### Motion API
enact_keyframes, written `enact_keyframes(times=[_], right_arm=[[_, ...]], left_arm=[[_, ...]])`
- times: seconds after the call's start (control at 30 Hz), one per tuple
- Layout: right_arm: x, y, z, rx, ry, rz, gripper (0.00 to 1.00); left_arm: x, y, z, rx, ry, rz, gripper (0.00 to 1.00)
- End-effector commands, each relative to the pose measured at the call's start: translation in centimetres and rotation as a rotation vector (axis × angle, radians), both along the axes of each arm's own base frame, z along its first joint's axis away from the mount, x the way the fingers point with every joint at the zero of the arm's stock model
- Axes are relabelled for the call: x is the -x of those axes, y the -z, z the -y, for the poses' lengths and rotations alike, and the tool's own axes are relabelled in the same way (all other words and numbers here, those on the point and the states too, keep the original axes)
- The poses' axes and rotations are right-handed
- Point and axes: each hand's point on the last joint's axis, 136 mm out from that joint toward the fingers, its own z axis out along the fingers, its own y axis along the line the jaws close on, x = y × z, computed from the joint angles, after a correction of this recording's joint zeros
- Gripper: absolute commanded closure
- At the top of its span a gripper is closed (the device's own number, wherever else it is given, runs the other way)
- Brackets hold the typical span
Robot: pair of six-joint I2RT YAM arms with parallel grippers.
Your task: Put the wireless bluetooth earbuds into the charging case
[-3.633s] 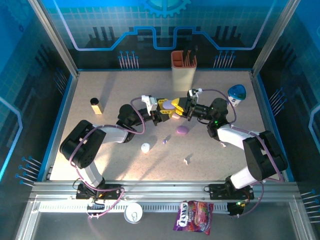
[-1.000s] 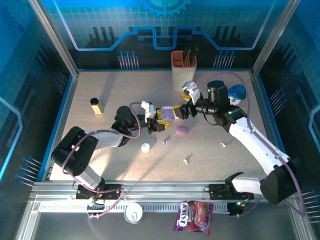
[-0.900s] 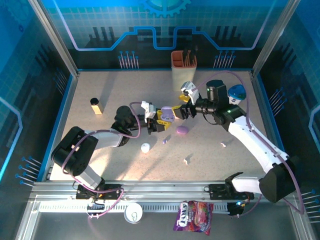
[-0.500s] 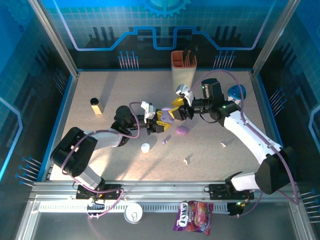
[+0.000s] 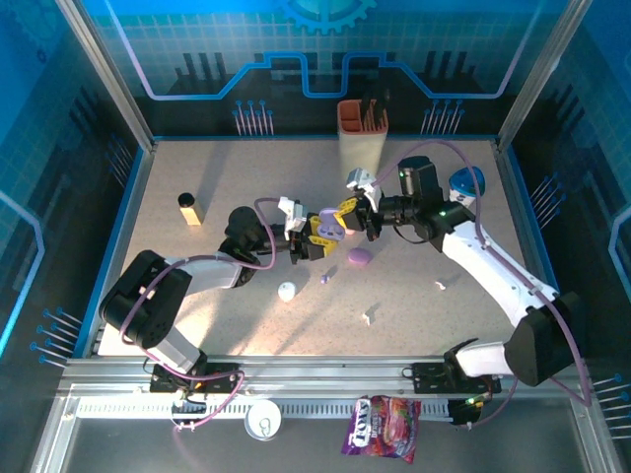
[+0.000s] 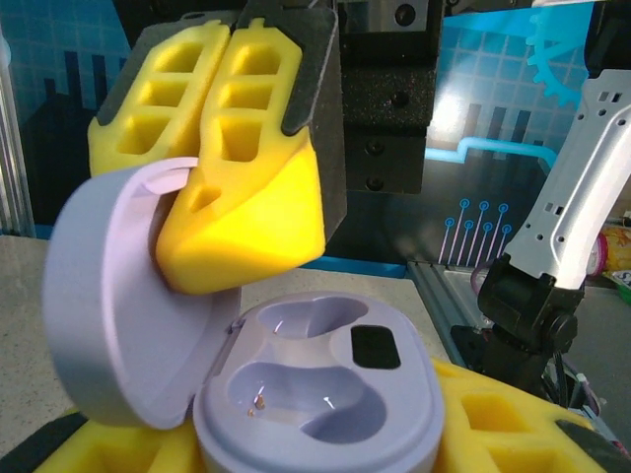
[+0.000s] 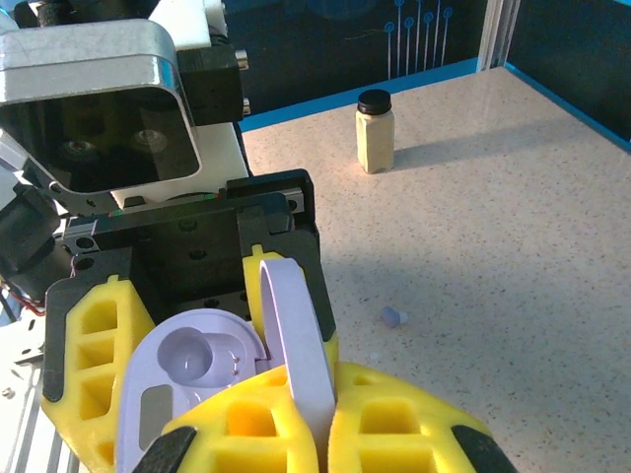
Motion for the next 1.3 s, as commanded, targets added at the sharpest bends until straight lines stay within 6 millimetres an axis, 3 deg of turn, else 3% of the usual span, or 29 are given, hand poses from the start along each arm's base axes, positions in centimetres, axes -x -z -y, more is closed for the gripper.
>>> enact_keyframes(times=[0.0,0.47,0.8,1.27], right_arm=[[-0.5,-2.0,0.2,-0.015,0.045,0.135,1.00],[-0.8,-2.5,0.7,0.014,0.113,0.230,1.00],[-0.3,-2.2,0.1,0.026,0.085,0.247,1.00],[-0.4,-2.4,0.2,0.022,0.097,0.250,1.00]], left_arm=[[0.3,-2.1,0.0,0.037,0.017,0.067,0.59],[-0.7,-2.7,0.0,0.064,-0.026,0.014,0.40],[-0.9,-3.0,0.0,0.072,-0.034,0.005,0.39],[-1.2,-2.9,0.1,0.071,-0.032,-0.009,0.64]])
